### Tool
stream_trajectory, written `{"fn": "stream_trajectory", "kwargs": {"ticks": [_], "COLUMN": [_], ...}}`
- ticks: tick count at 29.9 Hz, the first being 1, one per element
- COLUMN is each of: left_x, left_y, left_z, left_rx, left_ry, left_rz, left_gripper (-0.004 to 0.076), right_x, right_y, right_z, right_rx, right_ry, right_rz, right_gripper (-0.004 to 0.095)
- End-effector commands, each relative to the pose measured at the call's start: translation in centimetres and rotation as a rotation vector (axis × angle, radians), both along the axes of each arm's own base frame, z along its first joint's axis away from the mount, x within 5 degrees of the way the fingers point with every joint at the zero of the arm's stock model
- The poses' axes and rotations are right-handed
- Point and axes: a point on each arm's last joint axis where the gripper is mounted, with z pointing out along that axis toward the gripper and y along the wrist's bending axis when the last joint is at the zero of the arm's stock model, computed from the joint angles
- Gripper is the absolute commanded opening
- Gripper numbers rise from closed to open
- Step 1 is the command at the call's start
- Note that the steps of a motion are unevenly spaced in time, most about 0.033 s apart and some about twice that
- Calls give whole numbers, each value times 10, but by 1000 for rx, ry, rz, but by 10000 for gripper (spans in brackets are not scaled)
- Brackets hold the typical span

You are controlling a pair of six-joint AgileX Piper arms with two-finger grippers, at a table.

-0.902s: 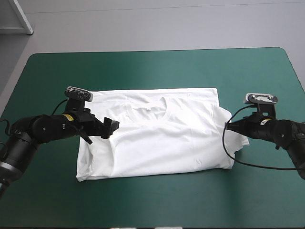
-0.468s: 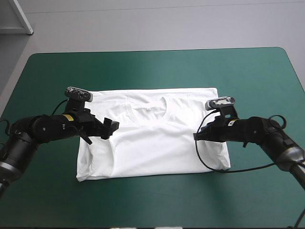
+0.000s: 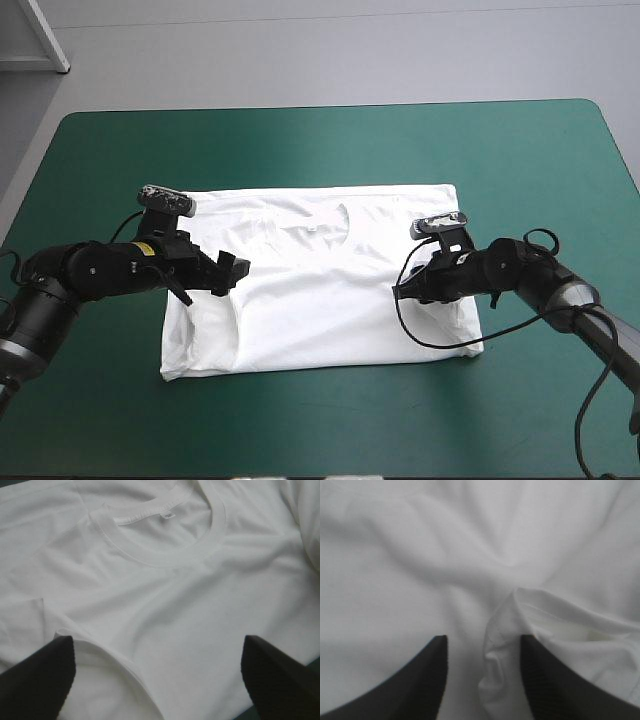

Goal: Fold the cloth

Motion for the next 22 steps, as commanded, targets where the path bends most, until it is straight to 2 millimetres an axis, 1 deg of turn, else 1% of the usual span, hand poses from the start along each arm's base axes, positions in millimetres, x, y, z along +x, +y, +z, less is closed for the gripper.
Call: {"fn": "stream_trajectory", "kwargs": {"ticks": [1, 2, 6, 9, 13, 15, 17, 20, 22], "left_x": [-2, -2, -7, -14, -29, -36, -42, -45, -47], "left_y": [-1, -1, 0, 8, 27, 36, 41, 39, 38], "left_z": [20, 20, 25, 31, 27, 21, 14, 0, -15], "left_rx": [-48, -47, -17, 64, 242, 328, 374, 351, 343], "left_ry": [-93, -89, -49, 7, 126, 206, 267, 310, 350], "left_rz": [12, 10, -8, 20, 105, 152, 165, 158, 156], "left_gripper": [648, 648, 648, 648, 648, 648, 648, 648, 648], "right_x": [-3, -6, -26, -46, -74, -88, -98, -112, -119], "right_y": [2, 1, -6, -16, -34, -41, -45, -49, -52], "right_z": [39, 47, 77, 90, 100, 105, 110, 118, 120], "right_rx": [57, 63, 62, 15, -92, -121, -117, -108, -108], "right_ry": [-98, -103, -130, -122, -70, -54, -56, -72, -67], "right_rz": [12, 19, 32, 26, -1, -14, -16, -17, -16], "right_gripper": [723, 750, 726, 708, 666, 647, 641, 629, 629]}}
